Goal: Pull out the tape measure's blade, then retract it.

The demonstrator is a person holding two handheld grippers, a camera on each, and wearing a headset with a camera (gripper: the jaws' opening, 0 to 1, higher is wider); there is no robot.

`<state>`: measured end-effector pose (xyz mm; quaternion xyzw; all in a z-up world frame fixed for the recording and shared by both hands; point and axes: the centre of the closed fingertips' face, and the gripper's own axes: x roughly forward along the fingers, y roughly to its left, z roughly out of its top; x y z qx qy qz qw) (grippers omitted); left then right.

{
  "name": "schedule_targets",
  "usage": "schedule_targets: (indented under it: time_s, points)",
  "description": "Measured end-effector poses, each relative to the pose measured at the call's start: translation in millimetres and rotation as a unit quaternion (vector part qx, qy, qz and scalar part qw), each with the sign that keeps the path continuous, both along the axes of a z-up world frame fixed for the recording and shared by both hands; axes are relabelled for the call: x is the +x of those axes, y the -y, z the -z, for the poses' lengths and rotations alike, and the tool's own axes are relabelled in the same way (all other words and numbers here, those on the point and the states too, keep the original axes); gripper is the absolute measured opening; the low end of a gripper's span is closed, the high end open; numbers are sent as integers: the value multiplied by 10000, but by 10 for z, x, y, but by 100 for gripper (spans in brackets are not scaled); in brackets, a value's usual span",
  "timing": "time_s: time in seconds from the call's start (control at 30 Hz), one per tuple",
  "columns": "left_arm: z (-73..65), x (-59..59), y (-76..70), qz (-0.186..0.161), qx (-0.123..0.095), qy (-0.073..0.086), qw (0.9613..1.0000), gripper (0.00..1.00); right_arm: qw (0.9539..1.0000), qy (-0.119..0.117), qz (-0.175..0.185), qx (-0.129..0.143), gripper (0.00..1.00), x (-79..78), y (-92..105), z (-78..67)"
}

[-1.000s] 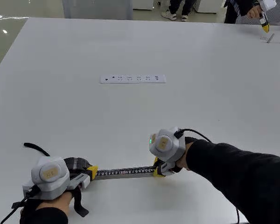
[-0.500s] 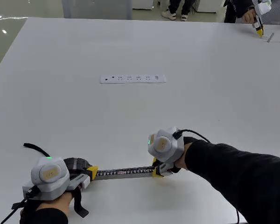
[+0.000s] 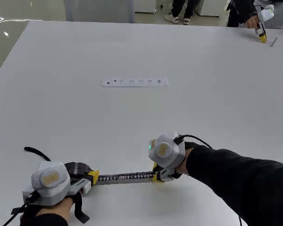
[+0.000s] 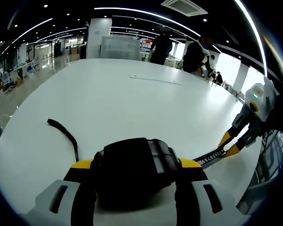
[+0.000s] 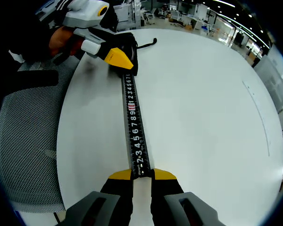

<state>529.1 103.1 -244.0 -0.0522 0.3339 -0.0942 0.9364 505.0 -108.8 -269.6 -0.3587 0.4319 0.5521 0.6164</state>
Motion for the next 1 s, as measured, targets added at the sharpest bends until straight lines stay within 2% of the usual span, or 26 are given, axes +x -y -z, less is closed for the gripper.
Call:
schedule_targets:
  time_s: [1.0]
  points:
    - [-1, -2, 5, 4, -18, -8, 10000, 64, 10000, -30, -29, 71, 10, 9, -129, 2]
